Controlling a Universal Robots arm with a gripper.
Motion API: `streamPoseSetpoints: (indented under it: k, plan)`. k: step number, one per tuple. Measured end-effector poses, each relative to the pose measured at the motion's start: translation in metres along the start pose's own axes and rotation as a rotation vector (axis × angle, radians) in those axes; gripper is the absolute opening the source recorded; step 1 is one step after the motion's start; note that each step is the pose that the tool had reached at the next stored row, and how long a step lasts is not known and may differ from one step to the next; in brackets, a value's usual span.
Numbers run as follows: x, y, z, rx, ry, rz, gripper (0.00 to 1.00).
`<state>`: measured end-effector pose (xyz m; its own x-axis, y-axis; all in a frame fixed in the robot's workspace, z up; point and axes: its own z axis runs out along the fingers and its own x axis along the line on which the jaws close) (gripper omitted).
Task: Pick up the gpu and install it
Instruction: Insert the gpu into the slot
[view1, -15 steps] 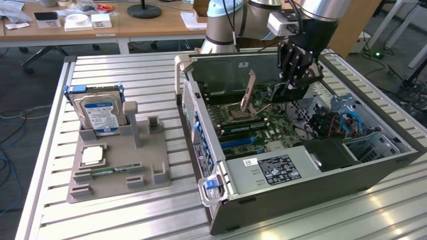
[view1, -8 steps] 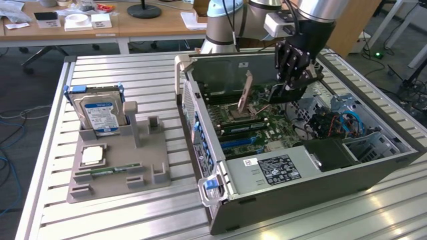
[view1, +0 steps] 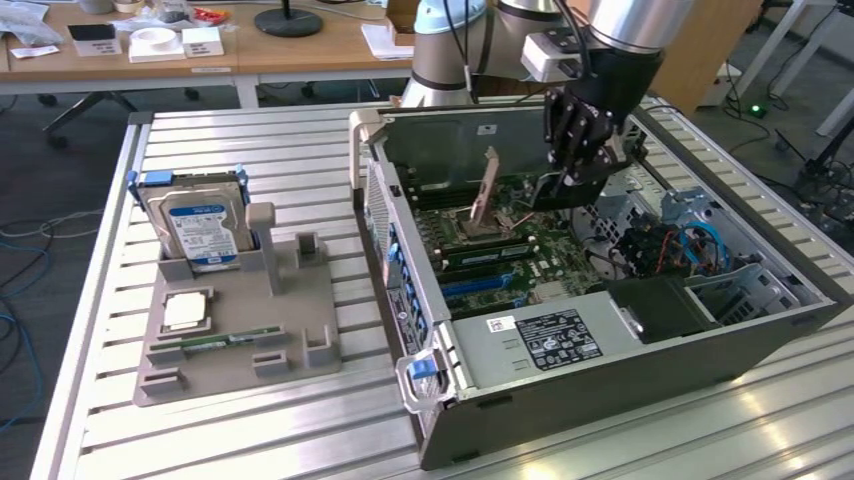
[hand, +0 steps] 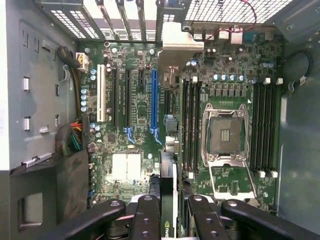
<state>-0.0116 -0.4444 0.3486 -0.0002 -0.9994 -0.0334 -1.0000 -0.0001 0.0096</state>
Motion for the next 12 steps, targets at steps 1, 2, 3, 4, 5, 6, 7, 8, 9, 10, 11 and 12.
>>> streamPoseSetpoints:
  k: [1, 2, 3, 4, 5, 6, 7, 8, 9, 10, 11, 12]
  plan:
    - [0.0000, 0.0008, 0.0013, 0.0000, -0.0004, 0.000, 0.26]
    - [0.0001, 0.0012, 0.0020, 0.0000, -0.0012, 0.000, 0.26]
    - [0.0001, 0.0012, 0.0021, -0.0001, -0.0012, 0.000, 0.26]
    - [0.0001, 0.0012, 0.0021, 0.0000, -0.0012, 0.000, 0.26]
    - [0.0001, 0.0013, 0.0021, -0.0001, -0.0011, 0.000, 0.26]
    - [0.0001, 0.0012, 0.0021, -0.0001, -0.0013, 0.000, 0.26]
    - [0.0001, 0.0012, 0.0022, 0.0000, -0.0014, 0.000, 0.26]
    - [0.0001, 0.0013, 0.0022, 0.0000, -0.0014, 0.000, 0.26]
    - [0.0001, 0.0013, 0.0022, 0.0000, -0.0015, 0.000, 0.26]
    - [0.0001, 0.0013, 0.0022, 0.0000, -0.0014, 0.000, 0.26]
    - [0.0001, 0.0013, 0.0022, 0.0000, -0.0014, 0.000, 0.26]
    - [0.0001, 0.0013, 0.0022, 0.0000, -0.0014, 0.000, 0.26]
